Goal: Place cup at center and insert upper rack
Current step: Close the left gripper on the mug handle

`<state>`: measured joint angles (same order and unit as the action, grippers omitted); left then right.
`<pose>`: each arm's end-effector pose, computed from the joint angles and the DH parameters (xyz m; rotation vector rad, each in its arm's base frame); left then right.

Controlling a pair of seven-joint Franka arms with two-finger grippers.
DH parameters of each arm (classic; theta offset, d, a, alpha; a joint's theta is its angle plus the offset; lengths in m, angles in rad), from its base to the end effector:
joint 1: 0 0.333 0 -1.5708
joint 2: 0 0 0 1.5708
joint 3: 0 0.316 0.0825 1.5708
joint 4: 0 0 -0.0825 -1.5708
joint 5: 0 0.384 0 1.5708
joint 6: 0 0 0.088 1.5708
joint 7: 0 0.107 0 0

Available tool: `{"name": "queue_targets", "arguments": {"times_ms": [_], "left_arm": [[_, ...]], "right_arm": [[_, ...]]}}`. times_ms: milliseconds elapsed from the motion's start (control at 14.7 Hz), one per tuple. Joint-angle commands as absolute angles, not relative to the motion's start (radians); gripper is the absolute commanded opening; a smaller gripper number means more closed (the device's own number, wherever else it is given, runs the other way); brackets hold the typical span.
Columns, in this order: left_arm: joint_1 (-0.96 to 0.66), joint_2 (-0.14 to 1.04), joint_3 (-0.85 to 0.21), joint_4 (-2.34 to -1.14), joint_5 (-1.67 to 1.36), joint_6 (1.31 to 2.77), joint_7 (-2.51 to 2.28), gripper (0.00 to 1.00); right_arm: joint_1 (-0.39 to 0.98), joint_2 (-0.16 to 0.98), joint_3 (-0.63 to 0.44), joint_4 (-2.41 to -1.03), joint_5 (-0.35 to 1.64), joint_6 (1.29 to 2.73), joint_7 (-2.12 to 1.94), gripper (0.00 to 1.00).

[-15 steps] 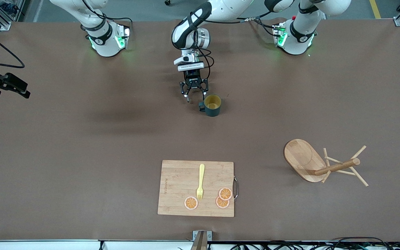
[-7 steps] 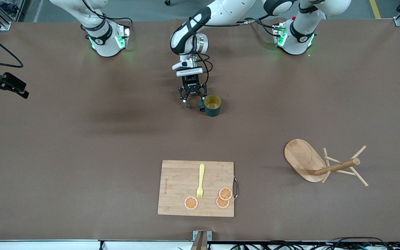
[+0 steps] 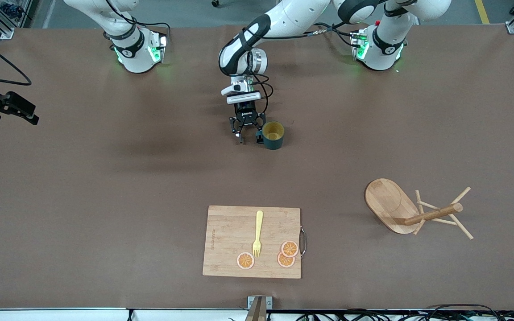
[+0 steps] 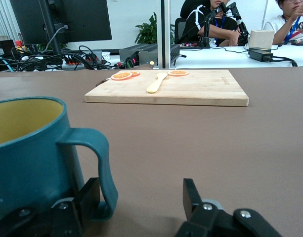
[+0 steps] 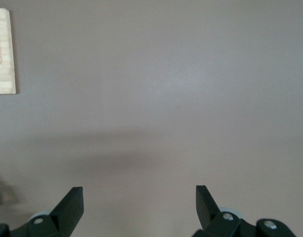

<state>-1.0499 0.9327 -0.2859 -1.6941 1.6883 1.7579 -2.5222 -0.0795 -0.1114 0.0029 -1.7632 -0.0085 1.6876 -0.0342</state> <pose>0.2429 -0.5824 0.0729 -2.4667 -0.1264 -1.7661 0.5264 -0.0411 0.6036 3.1297 -0.0651 0.0552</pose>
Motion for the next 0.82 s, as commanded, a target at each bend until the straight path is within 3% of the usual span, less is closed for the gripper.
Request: {"name": "queue_targets", "arguments": {"times_ms": [0, 341, 751], "left_arm": [[-1.054, 0.948, -0.273, -1.671, 1.706, 1.772, -2.502, 0.70], [-1.051, 0.948, -0.275, -1.671, 1.697, 1.772, -2.507, 0.48], [-1.049, 0.939, -0.276, -1.671, 1.692, 1.772, -2.510, 0.15]], "right_arm": [[-0.058, -0.126, -0.002, -1.761, -0.023, 1.678, -0.043, 1.00], [-0.064, -0.124, -0.005, -1.761, -0.023, 1.684, -0.040, 1.00], [-0.063, -0.121, -0.006, -1.759, -0.028, 1.684, -0.043, 1.00]]}}
